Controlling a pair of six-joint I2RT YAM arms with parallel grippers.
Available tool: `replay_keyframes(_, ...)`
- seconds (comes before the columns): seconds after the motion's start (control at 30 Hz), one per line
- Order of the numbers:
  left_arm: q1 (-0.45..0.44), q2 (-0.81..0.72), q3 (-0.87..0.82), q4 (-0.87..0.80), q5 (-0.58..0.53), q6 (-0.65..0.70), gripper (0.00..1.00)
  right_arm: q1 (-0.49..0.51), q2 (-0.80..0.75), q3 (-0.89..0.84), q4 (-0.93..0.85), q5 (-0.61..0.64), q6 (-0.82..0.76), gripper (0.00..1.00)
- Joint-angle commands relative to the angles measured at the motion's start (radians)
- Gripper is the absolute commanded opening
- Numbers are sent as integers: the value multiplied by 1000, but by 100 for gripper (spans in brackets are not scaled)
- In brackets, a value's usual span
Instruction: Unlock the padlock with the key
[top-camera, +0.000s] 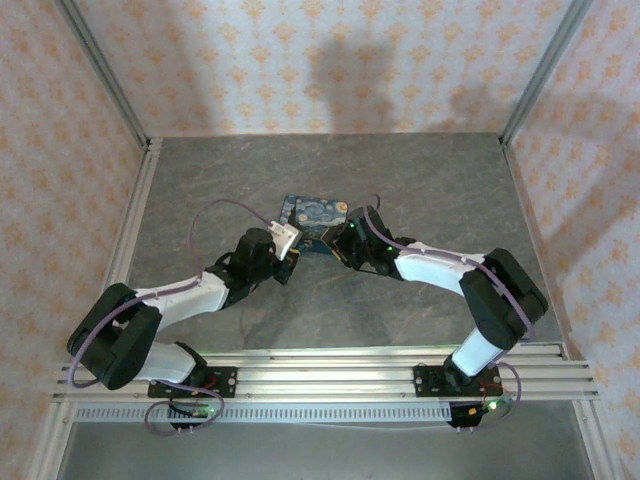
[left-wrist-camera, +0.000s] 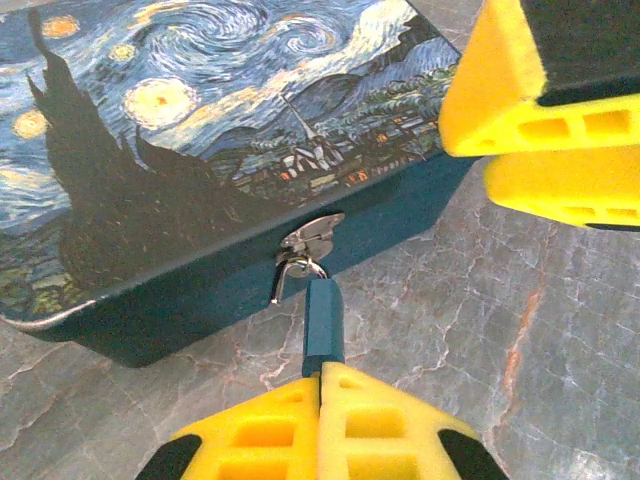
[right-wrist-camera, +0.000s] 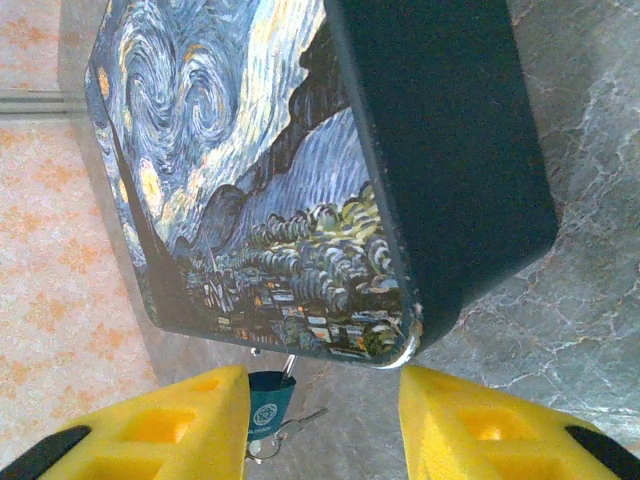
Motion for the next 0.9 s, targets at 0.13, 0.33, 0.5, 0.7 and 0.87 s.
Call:
replay_keyframes(0.13, 44, 17, 56, -63, -1, 18, 0, -4, -22, -18, 16, 22, -7, 43)
replay_keyframes(0.33, 95, 39, 29, -48, 28, -14, 0, -4, -37, -29, 10, 31, -14, 43)
replay_keyframes(0.5, 99, 57, -2, -15, 36, -38, 0, -4, -31, -33, 25, 24, -13, 43)
replay_keyframes(0.7, 98, 45, -23, 10, 35, -35, 0, -4, -18, -33, 42, 8, -8, 43)
replay_keyframes(0.87, 99, 36, -21, 0, 44, -42, 0, -1, -5, -32, 65, -9, 0, 43)
